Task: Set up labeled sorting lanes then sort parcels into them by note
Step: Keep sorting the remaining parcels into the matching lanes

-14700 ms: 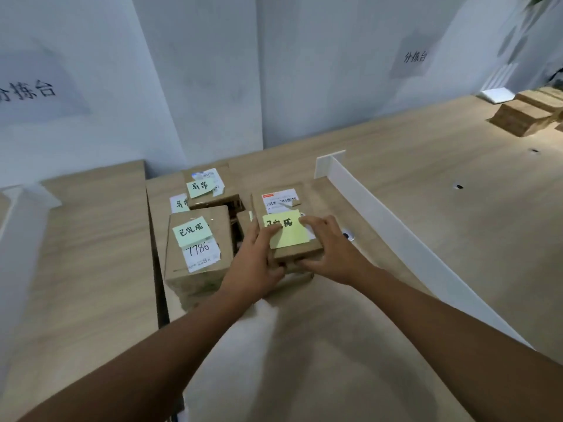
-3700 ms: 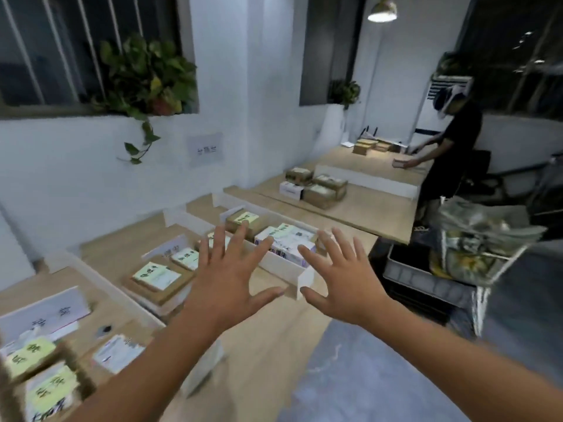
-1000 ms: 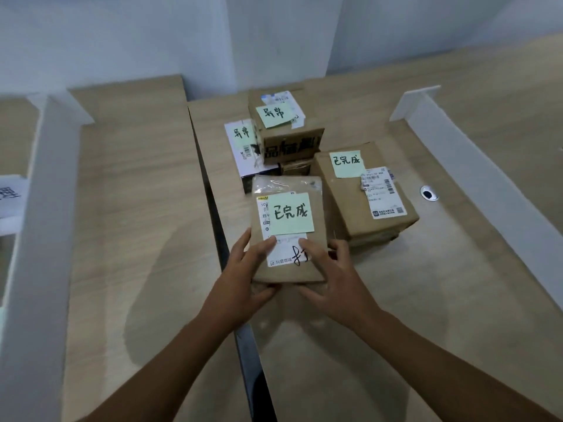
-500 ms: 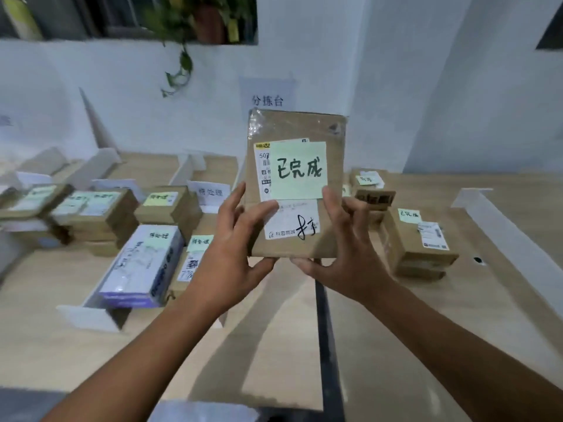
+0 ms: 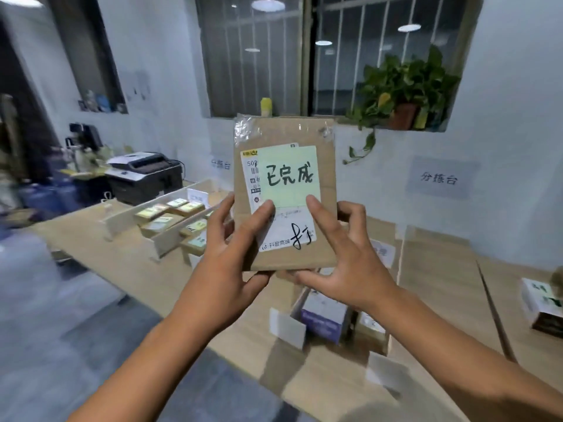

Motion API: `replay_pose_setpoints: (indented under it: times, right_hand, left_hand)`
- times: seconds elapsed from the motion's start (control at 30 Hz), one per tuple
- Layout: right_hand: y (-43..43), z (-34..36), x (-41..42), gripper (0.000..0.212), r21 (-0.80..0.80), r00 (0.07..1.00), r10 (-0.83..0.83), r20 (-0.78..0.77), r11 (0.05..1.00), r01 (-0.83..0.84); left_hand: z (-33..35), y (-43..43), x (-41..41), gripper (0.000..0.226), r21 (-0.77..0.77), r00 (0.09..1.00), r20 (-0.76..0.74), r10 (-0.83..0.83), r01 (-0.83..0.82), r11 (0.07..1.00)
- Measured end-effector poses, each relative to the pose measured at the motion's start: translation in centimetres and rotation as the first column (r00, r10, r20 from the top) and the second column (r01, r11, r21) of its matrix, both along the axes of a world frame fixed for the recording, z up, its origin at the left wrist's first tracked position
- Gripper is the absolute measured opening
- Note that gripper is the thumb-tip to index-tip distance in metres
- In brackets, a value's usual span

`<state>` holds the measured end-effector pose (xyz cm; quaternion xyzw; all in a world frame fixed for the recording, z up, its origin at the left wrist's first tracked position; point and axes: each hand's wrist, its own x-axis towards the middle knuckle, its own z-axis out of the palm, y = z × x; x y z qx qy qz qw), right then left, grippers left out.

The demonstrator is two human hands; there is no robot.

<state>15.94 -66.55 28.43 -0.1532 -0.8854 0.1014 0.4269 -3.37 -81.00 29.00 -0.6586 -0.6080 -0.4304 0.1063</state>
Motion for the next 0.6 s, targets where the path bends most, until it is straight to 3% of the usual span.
replay_pose_setpoints:
  times: [0.3, 0.6]
  right_hand:
    - [-5.9, 0.5, -30.3, 0.106, -0.044, 0.974, 0.220, -0.060, 0.974, -0.223]
    - [-3.8, -4.1, -56.0, 0.105, -0.099, 0.955, 0.298, 0.003, 0.950, -0.296]
  left_hand:
    - [1.5, -9.8, -25.7, 0.109, -0.058, 0.969, -0.004, 0.247, -0.247, 0.967]
    - [-3.5, -8.7, -49.6, 0.108, -0.109, 0.941, 0.113, 0.320, -0.308, 0.945]
